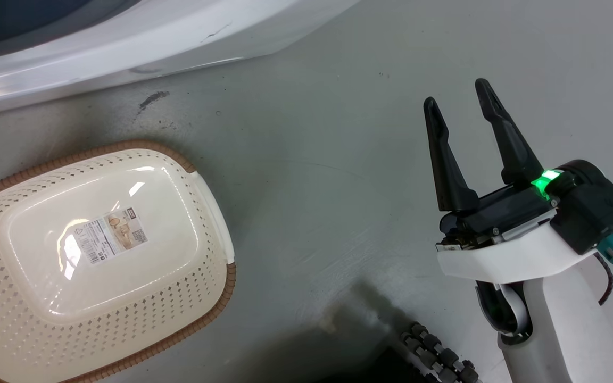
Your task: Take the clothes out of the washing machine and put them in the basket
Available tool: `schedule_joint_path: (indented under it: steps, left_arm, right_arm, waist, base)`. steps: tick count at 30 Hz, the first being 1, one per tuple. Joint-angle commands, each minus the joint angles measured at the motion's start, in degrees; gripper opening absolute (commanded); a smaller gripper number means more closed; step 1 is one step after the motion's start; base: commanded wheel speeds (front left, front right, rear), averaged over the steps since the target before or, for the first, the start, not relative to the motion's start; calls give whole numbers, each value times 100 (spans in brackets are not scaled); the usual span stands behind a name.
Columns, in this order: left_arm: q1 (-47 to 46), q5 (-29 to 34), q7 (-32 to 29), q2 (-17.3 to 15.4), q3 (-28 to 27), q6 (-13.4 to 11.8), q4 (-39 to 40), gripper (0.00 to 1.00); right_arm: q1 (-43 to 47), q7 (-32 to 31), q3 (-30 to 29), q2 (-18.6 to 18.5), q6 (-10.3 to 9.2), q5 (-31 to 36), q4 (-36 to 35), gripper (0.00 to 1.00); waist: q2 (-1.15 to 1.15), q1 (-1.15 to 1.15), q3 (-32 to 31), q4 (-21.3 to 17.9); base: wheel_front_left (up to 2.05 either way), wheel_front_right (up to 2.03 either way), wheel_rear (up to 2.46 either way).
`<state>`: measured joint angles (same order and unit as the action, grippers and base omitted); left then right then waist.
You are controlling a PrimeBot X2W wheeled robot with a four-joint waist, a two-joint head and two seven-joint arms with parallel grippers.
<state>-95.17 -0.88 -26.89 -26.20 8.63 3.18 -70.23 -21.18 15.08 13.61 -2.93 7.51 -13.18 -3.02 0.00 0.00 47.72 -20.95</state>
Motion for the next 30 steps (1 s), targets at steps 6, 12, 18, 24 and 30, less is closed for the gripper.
schedule_joint_path:
  steps: [6, 12, 18, 24, 30]
  left_arm:
    - [229, -48, 733, -44, 24, -200, 357, 0]
    - [593, -95, 2004, 7, 40, -367, 760, 0]
    - [1233, -343, 3266, 205, -87, -477, 795, 0]
    - [1949, -642, 4079, 467, -244, -462, 660, 0]
    - [2782, -869, 4215, 679, -367, -348, 1006, 0]
  right_arm:
    - [-116, 12, 0, 8, -4, -32, 113, 100]
    - [-135, 12, -38, 8, -4, -43, 257, 100]
    - [-15, 12, -143, 7, -4, 0, 465, 100]
    - [179, 12, -252, 7, -4, 90, 705, 100]
    - [425, 12, -358, 6, -4, 178, 927, 100]
  waist:
    - [0, 0, -145, 37]
    - [0, 0, -400, 99]
    - [0, 0, -903, 191]
    - [0, 0, -1563, 293]
    - [0, 0, -2230, 435]
  base:
    - [0, 0, 0]
    - [0, 0, 0]
    - [0, 0, 0]
    - [0, 0, 0]
    - [0, 0, 0]
